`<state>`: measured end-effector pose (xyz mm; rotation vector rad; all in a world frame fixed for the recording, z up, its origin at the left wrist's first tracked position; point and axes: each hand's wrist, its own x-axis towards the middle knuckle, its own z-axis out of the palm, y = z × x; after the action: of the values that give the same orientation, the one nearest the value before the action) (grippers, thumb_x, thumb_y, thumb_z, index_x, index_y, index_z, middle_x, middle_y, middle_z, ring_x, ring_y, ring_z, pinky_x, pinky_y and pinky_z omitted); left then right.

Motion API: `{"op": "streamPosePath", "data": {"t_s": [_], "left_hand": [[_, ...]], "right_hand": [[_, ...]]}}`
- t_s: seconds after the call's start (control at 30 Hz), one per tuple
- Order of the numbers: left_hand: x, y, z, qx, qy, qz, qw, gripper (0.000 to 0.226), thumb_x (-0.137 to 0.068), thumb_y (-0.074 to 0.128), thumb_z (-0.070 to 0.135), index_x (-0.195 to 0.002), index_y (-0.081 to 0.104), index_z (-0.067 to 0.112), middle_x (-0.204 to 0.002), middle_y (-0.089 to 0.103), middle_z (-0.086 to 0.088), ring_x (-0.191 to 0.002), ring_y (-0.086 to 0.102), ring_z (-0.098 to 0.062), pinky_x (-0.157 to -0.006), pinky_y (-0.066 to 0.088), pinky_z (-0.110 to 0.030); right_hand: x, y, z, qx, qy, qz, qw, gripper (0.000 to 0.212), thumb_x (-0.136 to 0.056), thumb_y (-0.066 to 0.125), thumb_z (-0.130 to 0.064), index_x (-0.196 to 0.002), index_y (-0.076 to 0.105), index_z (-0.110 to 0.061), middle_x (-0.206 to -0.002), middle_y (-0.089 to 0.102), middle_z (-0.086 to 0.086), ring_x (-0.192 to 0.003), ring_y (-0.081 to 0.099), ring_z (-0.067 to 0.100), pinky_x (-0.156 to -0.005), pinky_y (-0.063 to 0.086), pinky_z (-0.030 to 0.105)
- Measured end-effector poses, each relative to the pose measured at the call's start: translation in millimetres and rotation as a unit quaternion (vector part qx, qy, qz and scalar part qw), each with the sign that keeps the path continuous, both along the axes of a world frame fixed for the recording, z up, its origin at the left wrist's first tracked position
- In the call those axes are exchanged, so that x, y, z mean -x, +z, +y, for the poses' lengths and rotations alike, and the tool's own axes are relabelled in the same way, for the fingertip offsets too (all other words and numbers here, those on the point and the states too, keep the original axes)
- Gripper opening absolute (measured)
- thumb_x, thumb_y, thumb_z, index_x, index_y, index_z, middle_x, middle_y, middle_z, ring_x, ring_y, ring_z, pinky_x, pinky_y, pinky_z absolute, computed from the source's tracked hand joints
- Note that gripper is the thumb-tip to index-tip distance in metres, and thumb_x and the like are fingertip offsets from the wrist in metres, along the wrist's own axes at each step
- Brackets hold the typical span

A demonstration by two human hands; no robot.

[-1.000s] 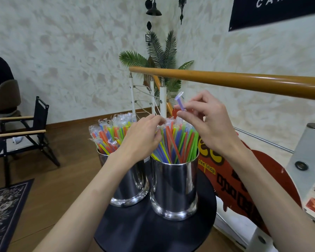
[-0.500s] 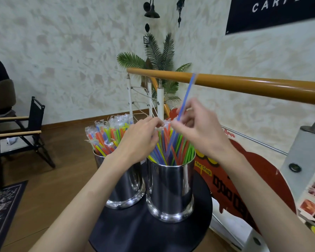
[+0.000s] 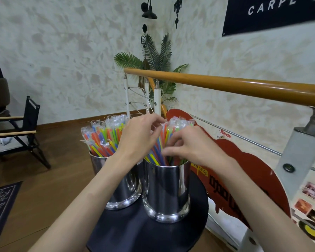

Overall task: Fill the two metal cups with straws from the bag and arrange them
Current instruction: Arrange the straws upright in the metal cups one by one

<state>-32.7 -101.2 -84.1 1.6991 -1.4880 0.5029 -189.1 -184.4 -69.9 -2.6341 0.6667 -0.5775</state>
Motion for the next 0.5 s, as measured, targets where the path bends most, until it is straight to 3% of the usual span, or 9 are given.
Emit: {"op": "streamPosePath", "data": {"t_s": [0.1,0.2,0.27,0.3,0.4,0.5], "left_hand": [[1,-3,1,-0.039,0.010,-0.023,0.999,0.020,-0.093,0.068,0.018,-0.112,0.071,0.022,-0.100,0.072,0.009,-0.091,0.066,-0.007,-0.086,0.056,-0.036],[1,-5,2,-0.048,0.036,-0.033,0.998,0.028,-0.091,0.070,0.020,-0.119,0.068,0.023,-0.119,0.063,0.004,-0.110,0.058,-0.012,-0.095,0.048,-0.033],[2,-5,1,-0.058,0.057,-0.037,0.996,0.036,-0.090,0.071,0.023,-0.125,0.064,0.024,-0.127,0.056,0.002,-0.119,0.052,-0.016,-0.098,0.042,-0.032],[3,-5,1,-0.068,0.064,-0.033,0.995,0.039,-0.090,0.071,0.025,-0.128,0.062,0.024,-0.130,0.054,0.001,-0.121,0.051,-0.017,-0.099,0.041,-0.032],[5,-5,1,-0.097,0.072,-0.019,0.992,0.039,-0.092,0.069,0.032,-0.130,0.060,0.027,-0.135,0.052,0.002,-0.124,0.048,-0.017,-0.102,0.039,-0.034],[9,-3,0,-0.118,0.050,0.005,0.992,0.026,-0.094,0.065,0.039,-0.118,0.065,0.031,-0.126,0.058,0.005,-0.116,0.054,-0.016,-0.100,0.045,-0.041]], "right_hand": [[20,19,-12,-0.020,-0.052,-0.122,0.991,0.021,-0.089,0.074,-0.039,-0.076,0.071,-0.023,-0.064,0.071,-0.007,-0.051,0.061,-0.005,-0.053,0.043,0.013],[35,25,-37,-0.002,-0.153,-0.187,0.970,0.012,-0.093,0.069,-0.031,-0.083,0.066,-0.025,-0.073,0.073,-0.004,-0.069,0.069,0.008,-0.067,0.056,0.033],[38,21,-51,-0.011,-0.178,-0.138,0.974,0.004,-0.092,0.067,-0.027,-0.092,0.065,-0.023,-0.085,0.073,-0.002,-0.087,0.070,0.021,-0.078,0.058,0.041],[37,18,-54,-0.036,-0.169,-0.097,0.980,0.009,-0.092,0.069,-0.025,-0.100,0.065,-0.021,-0.092,0.073,0.000,-0.090,0.070,0.022,-0.075,0.058,0.039],[30,8,-56,-0.133,-0.089,-0.009,0.987,0.035,-0.088,0.078,-0.022,-0.120,0.065,-0.017,-0.102,0.072,-0.002,-0.088,0.070,0.013,-0.061,0.051,0.026],[24,1,-57,-0.156,-0.042,-0.005,0.987,0.042,-0.081,0.085,-0.030,-0.119,0.070,-0.020,-0.102,0.075,-0.005,-0.092,0.070,0.011,-0.071,0.057,0.031]]}}
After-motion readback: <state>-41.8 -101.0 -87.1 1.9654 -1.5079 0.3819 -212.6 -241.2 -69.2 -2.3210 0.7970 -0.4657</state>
